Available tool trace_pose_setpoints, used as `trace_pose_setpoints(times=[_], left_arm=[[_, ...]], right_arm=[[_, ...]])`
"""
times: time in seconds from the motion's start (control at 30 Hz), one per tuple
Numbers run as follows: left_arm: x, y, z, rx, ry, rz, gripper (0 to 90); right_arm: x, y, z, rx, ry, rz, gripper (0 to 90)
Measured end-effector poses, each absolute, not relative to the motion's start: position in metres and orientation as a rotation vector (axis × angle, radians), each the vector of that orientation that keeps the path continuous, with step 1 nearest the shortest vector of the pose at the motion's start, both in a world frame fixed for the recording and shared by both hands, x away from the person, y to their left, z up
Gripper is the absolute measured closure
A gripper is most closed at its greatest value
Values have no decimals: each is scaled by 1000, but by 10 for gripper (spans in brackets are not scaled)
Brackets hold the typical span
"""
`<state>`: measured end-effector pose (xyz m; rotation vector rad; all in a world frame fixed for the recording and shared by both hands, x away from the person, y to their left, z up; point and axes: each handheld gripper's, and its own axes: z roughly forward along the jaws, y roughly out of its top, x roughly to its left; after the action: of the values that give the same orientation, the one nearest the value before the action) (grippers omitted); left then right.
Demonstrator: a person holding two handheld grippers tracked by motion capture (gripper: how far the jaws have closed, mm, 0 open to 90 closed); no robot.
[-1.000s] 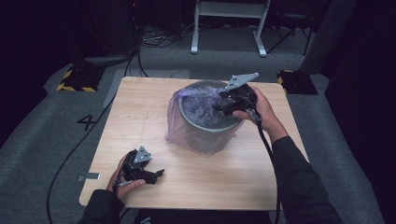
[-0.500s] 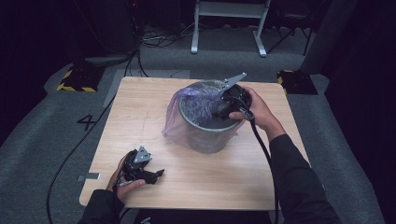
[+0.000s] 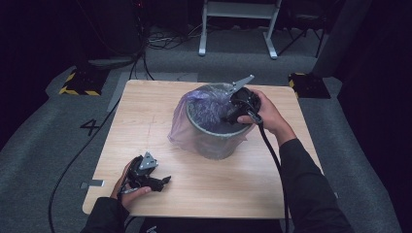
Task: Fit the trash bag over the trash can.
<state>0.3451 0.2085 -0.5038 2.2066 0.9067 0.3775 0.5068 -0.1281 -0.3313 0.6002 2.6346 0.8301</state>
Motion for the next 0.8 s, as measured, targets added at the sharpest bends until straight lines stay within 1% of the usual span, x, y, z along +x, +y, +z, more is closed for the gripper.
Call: trace_pose_setpoints(times=[0.47,0.8], left_arm=[[345,209,-504,2207,907,378,135],[345,208,-504,2206,907,377,135]], right_arm=[[506,-121,-334,554,2663,706,233],[505,-122,-331,567,2641,734,224]])
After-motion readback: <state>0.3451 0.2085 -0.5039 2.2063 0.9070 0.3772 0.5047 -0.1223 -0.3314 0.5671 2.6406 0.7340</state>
